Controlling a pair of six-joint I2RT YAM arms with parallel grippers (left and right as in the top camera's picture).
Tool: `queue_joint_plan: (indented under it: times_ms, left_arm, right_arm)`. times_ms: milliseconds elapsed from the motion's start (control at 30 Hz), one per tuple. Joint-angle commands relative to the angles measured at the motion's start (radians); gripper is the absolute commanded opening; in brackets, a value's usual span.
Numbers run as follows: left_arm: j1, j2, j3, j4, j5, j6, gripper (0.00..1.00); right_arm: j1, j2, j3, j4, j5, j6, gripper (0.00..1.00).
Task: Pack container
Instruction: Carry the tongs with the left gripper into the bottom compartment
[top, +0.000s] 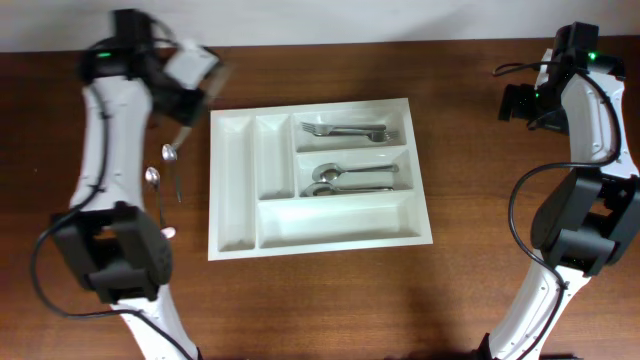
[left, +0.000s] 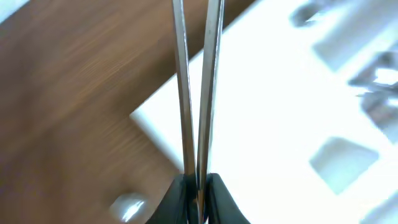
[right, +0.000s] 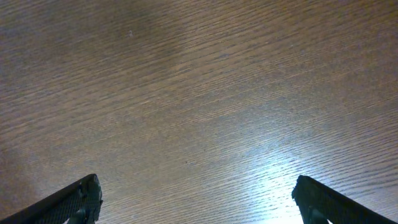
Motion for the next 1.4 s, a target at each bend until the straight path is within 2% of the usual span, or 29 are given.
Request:
queue_joint_plan:
  times_ms: [0,300,467,767,1100,1367]
  left_arm:
    - [-0.130,-0.032,0.014,-0.039,0.113,0.193,0.02]
    - [-0.383,-0.024,0.007,-0.148,0.113,0.316,0.02]
    - [-0.465,-0.022,-0.058,-0.175,0.112,0.371,0.02]
    - [-0.487,-0.022,-0.275,-0.175,0.113,0.375,0.02]
    - [-0.487,-0.022,-0.367,-0.145,0.150,0.378,0.02]
    - [-0.490,-0.021,-0.477,-0.024,0.162,0.377,0.02]
  right_arm:
    - [-0.002,-0.038,0.017,0.000,-0.005,-0.006,0.99]
    - [-0.002,-0.038,0.017,0.000,-0.005,-0.006,0.99]
    - [-0.002,-0.038,0.017,0.000,-0.005,-0.006,0.99]
    - [-0.002,-0.038,0.017,0.000,-0.005,-0.006,0.99]
    - [-0.002,-0.038,0.017,0.000,-0.005,-0.006,0.99]
    - [-0.002,-0.038,0.017,0.000,-0.005,-0.006,0.99]
